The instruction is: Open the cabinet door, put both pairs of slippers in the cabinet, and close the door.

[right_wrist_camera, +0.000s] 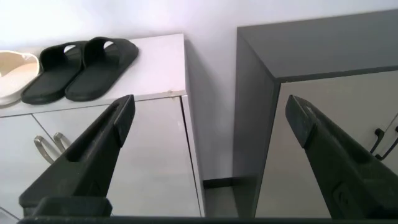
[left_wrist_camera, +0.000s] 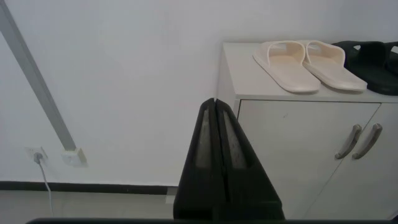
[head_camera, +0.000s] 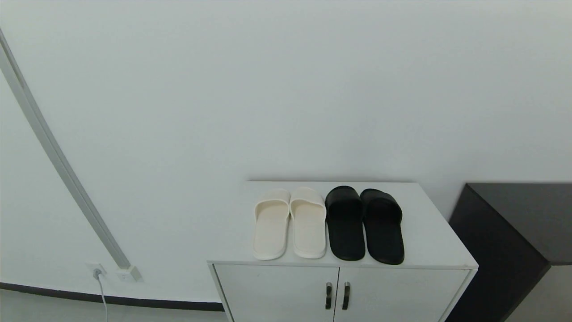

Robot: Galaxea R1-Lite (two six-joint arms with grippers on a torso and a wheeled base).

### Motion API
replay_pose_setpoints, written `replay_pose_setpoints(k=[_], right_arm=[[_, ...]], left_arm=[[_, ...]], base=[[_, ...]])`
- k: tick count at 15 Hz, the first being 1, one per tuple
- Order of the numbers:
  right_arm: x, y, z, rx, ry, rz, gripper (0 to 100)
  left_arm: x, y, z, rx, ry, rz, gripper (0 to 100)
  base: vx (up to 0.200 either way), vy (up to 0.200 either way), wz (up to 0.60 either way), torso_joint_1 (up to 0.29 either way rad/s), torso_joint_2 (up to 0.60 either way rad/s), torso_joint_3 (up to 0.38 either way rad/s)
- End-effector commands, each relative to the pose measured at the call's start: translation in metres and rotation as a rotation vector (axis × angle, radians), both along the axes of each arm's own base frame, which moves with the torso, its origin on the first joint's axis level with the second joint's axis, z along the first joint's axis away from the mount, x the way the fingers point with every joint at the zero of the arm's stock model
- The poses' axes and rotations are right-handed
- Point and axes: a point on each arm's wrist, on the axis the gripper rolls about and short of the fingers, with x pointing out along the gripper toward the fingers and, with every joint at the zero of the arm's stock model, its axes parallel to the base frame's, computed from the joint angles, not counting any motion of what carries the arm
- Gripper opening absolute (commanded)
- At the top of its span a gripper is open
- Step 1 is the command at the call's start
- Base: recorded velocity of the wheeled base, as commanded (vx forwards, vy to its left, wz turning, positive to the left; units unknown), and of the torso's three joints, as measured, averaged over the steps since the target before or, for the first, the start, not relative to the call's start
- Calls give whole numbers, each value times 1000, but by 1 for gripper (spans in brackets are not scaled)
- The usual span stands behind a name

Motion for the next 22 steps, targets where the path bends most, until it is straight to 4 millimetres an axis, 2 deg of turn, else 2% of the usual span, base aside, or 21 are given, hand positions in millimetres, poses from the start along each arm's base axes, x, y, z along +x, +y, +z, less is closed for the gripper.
replay_pose_setpoints(k=[1,5,7,8,9,11,13,17,20,22], right_arm=[[0,0,0,-3,0,1,100],[0,0,2,-31,-10,10,100],[-7,0,51,54,-113,24,100],[4,1,56,57,-2,76,100],[12,3,48,19,82,126,100],[26,4,45,16,204,215,100],[54,8,59,40,310,343,100],[106,20,80,5,423,471,100],[137,47,92,26,434,542,100],[150,83,96,46,411,547,100]], left_arm=[[0,0,0,-1,1,0,0],[0,0,0,-2,1,0,0],[0,0,0,-2,1,0,0],[0,0,0,-2,1,0,0],[0,0,0,-5,1,0,0],[0,0,0,-5,1,0,0],[0,0,0,-4,1,-1,0],[0,0,0,-4,1,-1,0],[0,0,0,-2,1,-3,0],[0,0,0,-2,1,-3,0]], base=[[0,0,0,0,0,0],[0,0,0,0,0,0],[0,0,0,0,0,0],[0,0,0,0,0,0],[0,0,0,0,0,0],[0,0,0,0,0,0],[0,0,0,0,0,0],[0,0,0,0,0,0],[0,0,0,0,0,0],[0,0,0,0,0,0]])
